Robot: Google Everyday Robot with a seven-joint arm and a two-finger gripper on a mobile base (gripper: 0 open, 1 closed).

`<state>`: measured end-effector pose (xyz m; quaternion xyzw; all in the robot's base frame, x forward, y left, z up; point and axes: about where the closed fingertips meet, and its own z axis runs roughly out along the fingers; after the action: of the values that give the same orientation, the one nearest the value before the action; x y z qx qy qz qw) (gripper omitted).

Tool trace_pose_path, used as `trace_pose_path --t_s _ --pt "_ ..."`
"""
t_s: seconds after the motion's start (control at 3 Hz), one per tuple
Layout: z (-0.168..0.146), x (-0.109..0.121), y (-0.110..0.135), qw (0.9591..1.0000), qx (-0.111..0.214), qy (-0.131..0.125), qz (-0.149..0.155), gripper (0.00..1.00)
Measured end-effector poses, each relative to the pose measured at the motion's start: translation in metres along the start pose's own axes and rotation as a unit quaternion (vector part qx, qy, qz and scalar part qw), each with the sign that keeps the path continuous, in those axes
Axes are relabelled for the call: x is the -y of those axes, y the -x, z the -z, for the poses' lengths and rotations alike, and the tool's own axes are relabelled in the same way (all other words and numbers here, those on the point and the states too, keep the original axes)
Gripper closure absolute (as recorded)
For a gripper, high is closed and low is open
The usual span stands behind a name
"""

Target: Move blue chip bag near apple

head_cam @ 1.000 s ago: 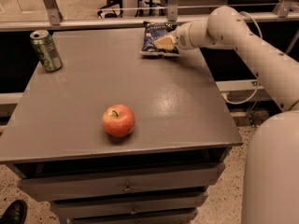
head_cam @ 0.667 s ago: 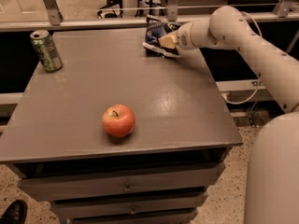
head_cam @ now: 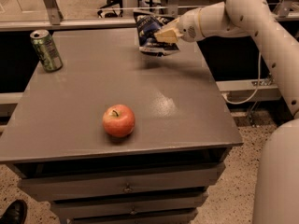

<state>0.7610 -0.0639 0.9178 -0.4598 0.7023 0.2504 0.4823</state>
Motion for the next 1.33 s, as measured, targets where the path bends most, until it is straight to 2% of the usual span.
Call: trace_pose_path --t_s 0.33,0.67,1.0,1.33 --pt "0.016 -0.067 0.003 0.9915 -0.014 0.118 0.054 1.0" --pt "0.025 -0.12 -0.01 0.9745 -0.04 0.209 0.07 1.0" --pt "0.035 -0.161 -0.026 0.9538 -0.074 0.28 0.079 1.0" --pt "0.046 -0.178 -0.034 0.9403 -0.098 0.313 0.091 1.0"
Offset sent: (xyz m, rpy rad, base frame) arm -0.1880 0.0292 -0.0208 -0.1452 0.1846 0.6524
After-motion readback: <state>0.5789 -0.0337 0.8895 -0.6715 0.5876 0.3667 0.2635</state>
